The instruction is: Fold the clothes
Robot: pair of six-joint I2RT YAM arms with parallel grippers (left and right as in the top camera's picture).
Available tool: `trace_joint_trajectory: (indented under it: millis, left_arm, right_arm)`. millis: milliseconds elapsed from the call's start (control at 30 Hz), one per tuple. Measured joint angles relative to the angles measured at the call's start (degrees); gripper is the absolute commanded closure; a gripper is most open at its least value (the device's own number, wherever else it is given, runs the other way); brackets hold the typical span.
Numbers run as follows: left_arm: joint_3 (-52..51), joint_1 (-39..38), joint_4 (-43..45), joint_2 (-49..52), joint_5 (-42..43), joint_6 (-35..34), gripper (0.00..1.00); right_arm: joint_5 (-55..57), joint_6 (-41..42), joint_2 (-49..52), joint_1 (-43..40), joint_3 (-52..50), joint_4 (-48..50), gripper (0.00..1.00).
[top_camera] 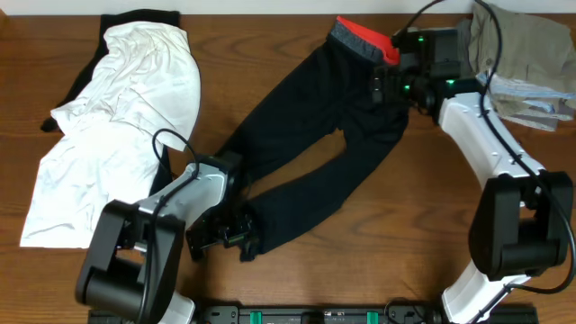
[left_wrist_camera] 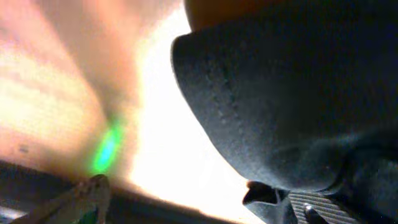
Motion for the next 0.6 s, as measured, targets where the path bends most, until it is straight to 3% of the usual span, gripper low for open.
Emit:
trace_joint_trajectory:
  millis: [367,600]
  left_arm:
    - [0.0,0.0,2.1,-18.2,-1.7,1.7,0.02]
    - [0.0,0.0,6.3,-31.2,-9.2,2.7,0.02]
  right_arm:
    - [7.1,1.2,1.9,1.4,0.0,2.4,0.27]
    - [8.3,2.1,6.7,1.5,0.0,6.3,0.29]
